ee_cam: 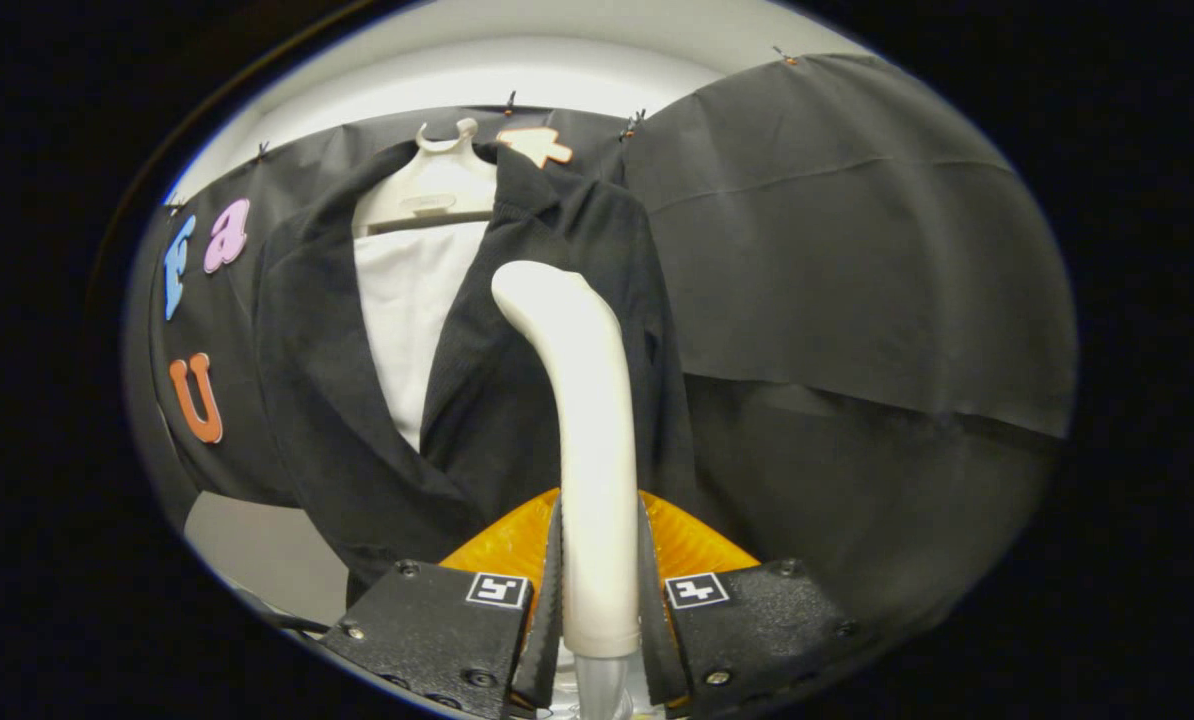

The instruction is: Iron the clothes twice with a garment steamer, once on the left side and once on the right side.

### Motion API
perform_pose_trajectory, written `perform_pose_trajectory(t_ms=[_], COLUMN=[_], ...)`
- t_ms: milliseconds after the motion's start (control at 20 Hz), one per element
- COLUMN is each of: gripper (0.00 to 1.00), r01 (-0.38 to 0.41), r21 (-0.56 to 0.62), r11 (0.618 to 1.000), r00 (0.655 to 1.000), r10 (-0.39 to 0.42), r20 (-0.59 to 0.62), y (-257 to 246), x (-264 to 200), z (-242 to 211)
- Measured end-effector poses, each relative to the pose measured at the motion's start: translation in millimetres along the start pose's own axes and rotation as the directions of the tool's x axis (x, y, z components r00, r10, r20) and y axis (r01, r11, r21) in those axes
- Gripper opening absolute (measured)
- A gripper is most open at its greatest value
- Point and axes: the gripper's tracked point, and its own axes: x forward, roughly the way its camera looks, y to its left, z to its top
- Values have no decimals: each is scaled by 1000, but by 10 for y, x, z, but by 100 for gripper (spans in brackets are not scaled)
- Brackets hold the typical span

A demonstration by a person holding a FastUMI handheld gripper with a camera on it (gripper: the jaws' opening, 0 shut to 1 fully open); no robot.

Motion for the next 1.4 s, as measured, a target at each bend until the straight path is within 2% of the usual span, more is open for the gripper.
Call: perform_pose_trajectory(t_ms=[900,1400], gripper=[37,37], r01=[6,-9], r21=[-81,-137], r11=[997,991], r00=[992,974], r10=[-17,-22], r20=[-129,-226], y=[125,123], x=[74,128], z=[-985,-1657])
